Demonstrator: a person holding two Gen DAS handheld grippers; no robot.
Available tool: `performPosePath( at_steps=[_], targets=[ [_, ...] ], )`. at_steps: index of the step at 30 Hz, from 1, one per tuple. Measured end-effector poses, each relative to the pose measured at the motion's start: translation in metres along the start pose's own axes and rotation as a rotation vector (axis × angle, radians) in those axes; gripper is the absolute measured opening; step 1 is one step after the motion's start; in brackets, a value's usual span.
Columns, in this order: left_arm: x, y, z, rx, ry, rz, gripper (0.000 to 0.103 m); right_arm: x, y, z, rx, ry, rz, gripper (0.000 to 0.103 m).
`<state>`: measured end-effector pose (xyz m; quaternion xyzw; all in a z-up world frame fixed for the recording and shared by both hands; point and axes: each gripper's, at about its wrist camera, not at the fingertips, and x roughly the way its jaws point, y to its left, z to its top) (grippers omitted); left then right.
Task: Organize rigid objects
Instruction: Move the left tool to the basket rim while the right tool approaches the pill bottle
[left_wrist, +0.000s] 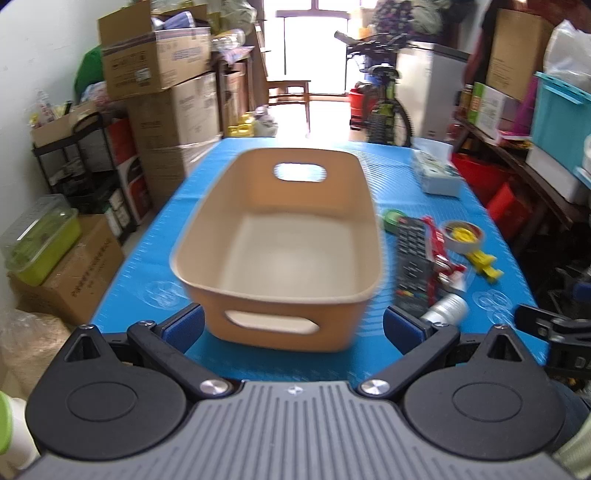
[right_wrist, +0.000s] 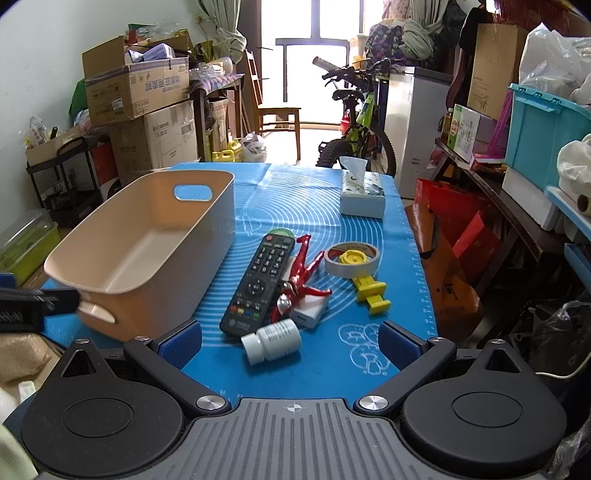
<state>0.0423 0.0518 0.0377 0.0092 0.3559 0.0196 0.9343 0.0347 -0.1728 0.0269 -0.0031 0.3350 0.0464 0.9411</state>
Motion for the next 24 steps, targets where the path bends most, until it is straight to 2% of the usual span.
performPosePath(
  at_steps=[9,15,16,17,19,22,24],
  targets=[
    [0.021,0.045,0.044,-0.020,0.020,0.059,0.101,0.050,-0.009,0.027,0.012,0.069,0.016,0.101],
    [0.052,0.066,0.063,-0.015,0.062,0.080,0.101,0.090,-0.015,0.036,0.018,0.119,0.017,0.101],
    [0.058,0.069,0.064,-0.012,0.073,0.080,0.100,0.097,-0.015,0.036,0.017,0.130,0.018,0.101],
    [0.065,0.071,0.065,-0.008,0.085,0.079,0.094,0.103,-0.015,0.036,0.013,0.140,0.018,0.101],
    [0.079,0.079,0.067,-0.004,0.114,0.071,0.087,0.114,-0.014,0.035,0.002,0.157,0.020,0.101],
    [0.098,0.091,0.067,-0.016,0.157,0.034,0.087,0.129,-0.012,0.031,-0.006,0.190,0.028,0.101],
    [0.108,0.095,0.067,-0.005,0.176,0.045,0.087,0.137,-0.012,0.027,-0.006,0.212,0.045,0.101]
  ],
)
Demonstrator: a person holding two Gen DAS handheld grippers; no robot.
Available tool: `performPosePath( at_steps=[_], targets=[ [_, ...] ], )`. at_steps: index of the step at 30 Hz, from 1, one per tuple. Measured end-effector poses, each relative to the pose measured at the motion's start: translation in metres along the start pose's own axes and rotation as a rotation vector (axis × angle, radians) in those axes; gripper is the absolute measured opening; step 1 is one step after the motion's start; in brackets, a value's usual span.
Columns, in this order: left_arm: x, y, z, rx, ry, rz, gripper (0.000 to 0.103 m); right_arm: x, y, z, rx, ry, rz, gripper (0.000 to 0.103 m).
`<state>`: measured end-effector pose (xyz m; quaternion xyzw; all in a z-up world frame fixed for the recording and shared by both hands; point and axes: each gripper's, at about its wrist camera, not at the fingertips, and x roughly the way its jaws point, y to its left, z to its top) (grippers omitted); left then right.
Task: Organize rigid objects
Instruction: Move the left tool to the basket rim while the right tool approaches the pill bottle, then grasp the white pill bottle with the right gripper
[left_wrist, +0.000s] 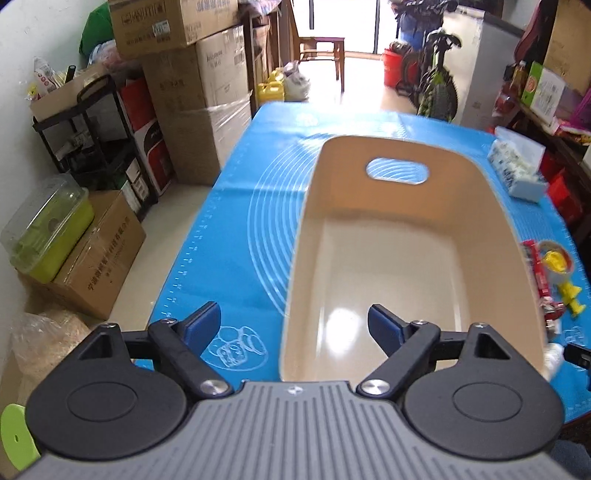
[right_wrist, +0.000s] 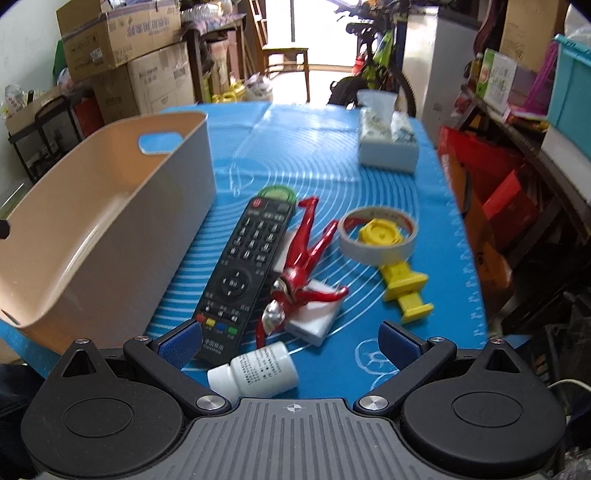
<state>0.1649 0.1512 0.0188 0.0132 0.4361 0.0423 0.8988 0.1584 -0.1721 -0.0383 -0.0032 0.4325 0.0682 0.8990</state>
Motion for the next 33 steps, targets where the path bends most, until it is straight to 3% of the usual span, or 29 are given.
performPosePath(
  at_steps=[9,17,21,22,33],
  targets=[
    [0.030,0.013,-0.002,0.003,0.076,-0.019,0.073,0.034,0.008,-0.013,-0.030,0.104,0.032,0.101],
    [0.036,0.015,-0.002,-0.028,0.101,-0.043,0.024,0.048,0.023,-0.009,-0.081,0.140,0.035,0.101],
    [0.033,0.015,0.001,-0.038,0.104,-0.072,0.013,0.054,0.029,-0.007,-0.090,0.163,0.035,0.100],
    [0.034,0.015,0.001,-0.046,0.105,-0.092,0.005,0.055,0.030,-0.007,-0.090,0.169,0.039,0.098],
    [0.035,0.016,0.002,-0.094,0.125,-0.093,0.005,0.058,0.039,-0.010,-0.124,0.181,0.046,0.078]
  ],
)
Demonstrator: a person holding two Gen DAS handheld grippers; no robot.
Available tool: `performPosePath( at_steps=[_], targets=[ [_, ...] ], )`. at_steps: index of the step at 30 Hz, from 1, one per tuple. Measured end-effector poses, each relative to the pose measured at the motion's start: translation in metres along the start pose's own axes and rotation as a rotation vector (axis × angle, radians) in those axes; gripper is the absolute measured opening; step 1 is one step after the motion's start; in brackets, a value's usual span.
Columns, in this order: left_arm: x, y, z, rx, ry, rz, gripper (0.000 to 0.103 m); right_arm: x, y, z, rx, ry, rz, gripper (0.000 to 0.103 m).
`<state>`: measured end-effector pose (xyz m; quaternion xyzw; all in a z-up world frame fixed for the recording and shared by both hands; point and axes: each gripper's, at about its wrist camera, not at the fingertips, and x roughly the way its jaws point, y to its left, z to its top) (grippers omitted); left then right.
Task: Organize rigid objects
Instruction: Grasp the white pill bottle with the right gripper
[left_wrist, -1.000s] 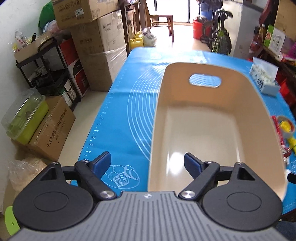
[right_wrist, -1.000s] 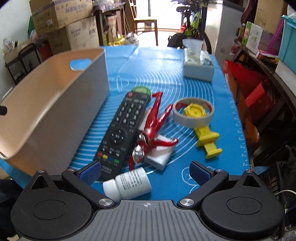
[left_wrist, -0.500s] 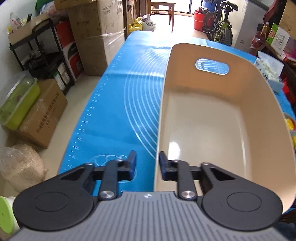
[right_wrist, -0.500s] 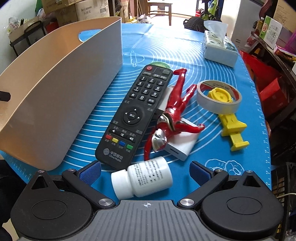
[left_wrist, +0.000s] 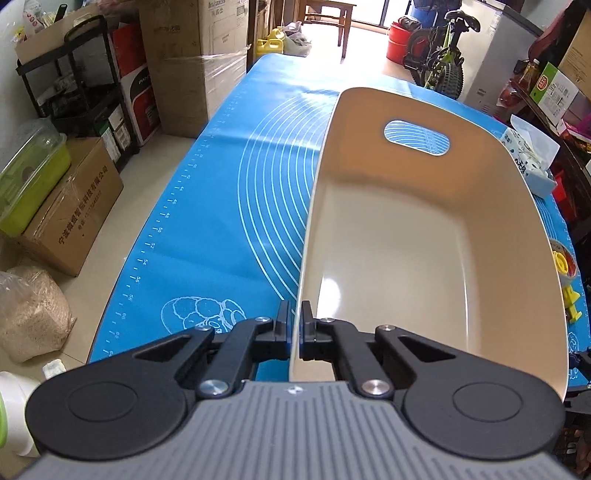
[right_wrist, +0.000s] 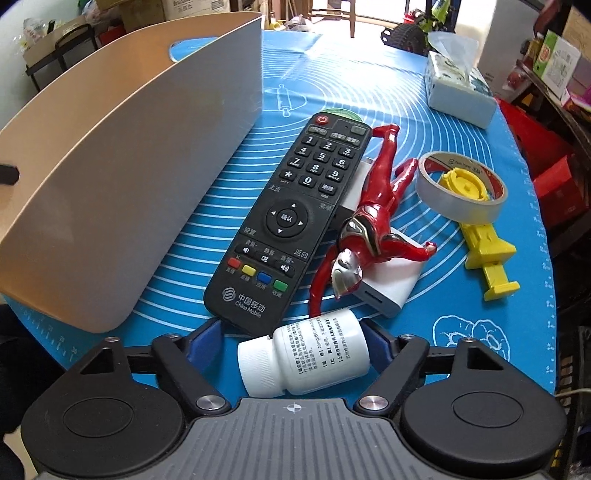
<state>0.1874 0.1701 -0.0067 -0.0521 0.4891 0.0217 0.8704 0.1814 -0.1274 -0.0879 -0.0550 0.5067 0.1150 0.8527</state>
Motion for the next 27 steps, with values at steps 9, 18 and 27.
performPosePath(
  at_steps=[9,18,27],
  targets=[
    [0.000,0.002,-0.003,0.003,-0.014,-0.015,0.005,-0.011,-0.002,-0.002,0.020,-0.002,-0.014,0.067],
    [0.003,0.001,-0.003,0.002,-0.007,-0.013,0.005,-0.023,0.002,0.004,0.013,-0.038,-0.036,0.067],
    [0.003,0.000,-0.004,-0.004,-0.004,-0.015,0.005,-0.058,-0.001,0.025,0.025,-0.141,-0.066,0.067]
  ],
)
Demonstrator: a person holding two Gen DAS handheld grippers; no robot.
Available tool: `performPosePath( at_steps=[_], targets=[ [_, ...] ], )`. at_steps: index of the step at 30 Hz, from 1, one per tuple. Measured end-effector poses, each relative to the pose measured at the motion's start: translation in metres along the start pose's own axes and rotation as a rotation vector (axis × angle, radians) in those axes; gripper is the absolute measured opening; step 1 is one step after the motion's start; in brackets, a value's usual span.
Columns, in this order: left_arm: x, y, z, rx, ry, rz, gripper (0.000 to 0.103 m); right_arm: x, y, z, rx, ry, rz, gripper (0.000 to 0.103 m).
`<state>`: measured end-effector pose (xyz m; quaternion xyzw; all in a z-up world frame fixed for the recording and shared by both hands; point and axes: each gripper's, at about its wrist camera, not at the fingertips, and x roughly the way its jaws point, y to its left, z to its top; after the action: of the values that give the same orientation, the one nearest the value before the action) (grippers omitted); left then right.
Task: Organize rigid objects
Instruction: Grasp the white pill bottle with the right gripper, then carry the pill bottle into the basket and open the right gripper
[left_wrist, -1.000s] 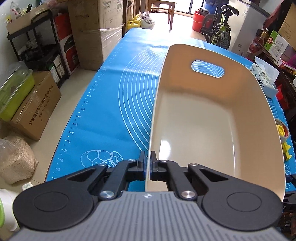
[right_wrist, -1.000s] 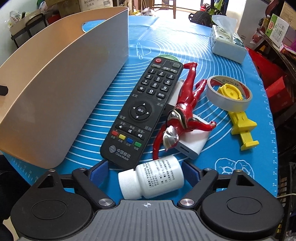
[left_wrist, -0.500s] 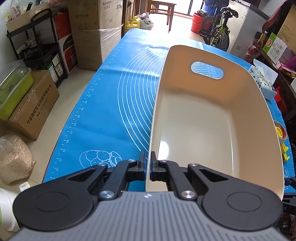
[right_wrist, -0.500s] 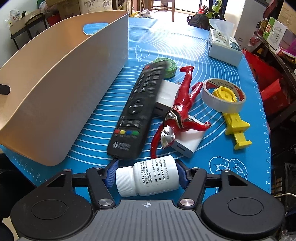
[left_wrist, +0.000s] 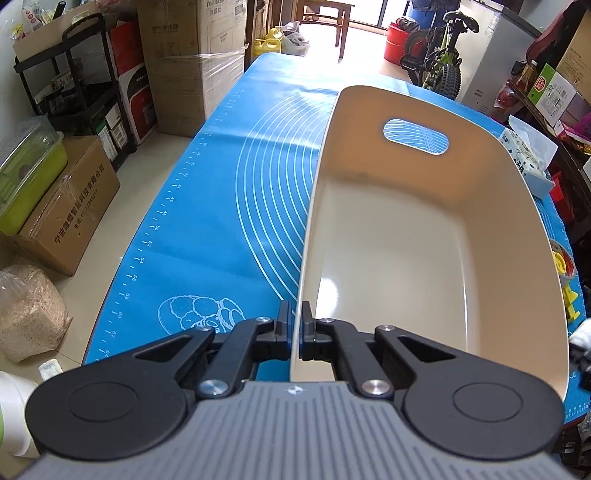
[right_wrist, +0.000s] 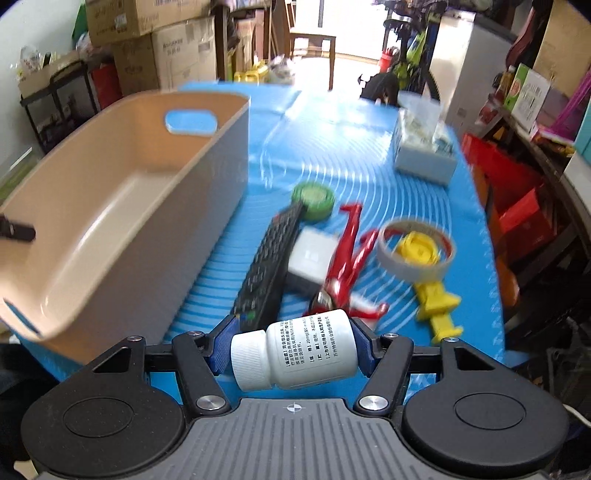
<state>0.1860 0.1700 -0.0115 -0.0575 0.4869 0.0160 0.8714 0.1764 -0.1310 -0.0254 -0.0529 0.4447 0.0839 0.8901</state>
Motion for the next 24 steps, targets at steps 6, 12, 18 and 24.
performPosePath(
  at_steps=[6,12,18,24],
  targets=[
    [0.000,0.000,-0.001,0.002,-0.001,0.000,0.005,-0.023,0.010,0.036,-0.016,-0.116,0.019,0.067],
    [-0.001,0.001,0.000,0.002,0.000,-0.001,0.005,-0.033,0.037,0.079,-0.066,-0.207,0.066,0.067],
    [-0.001,0.002,0.000,0.003,0.002,-0.005,0.005,-0.022,0.078,0.106,-0.126,-0.231,0.123,0.067],
    [-0.001,0.002,0.000,0.001,0.002,-0.005,0.005,0.000,0.123,0.110,-0.191,-0.185,0.159,0.067]
  ],
)
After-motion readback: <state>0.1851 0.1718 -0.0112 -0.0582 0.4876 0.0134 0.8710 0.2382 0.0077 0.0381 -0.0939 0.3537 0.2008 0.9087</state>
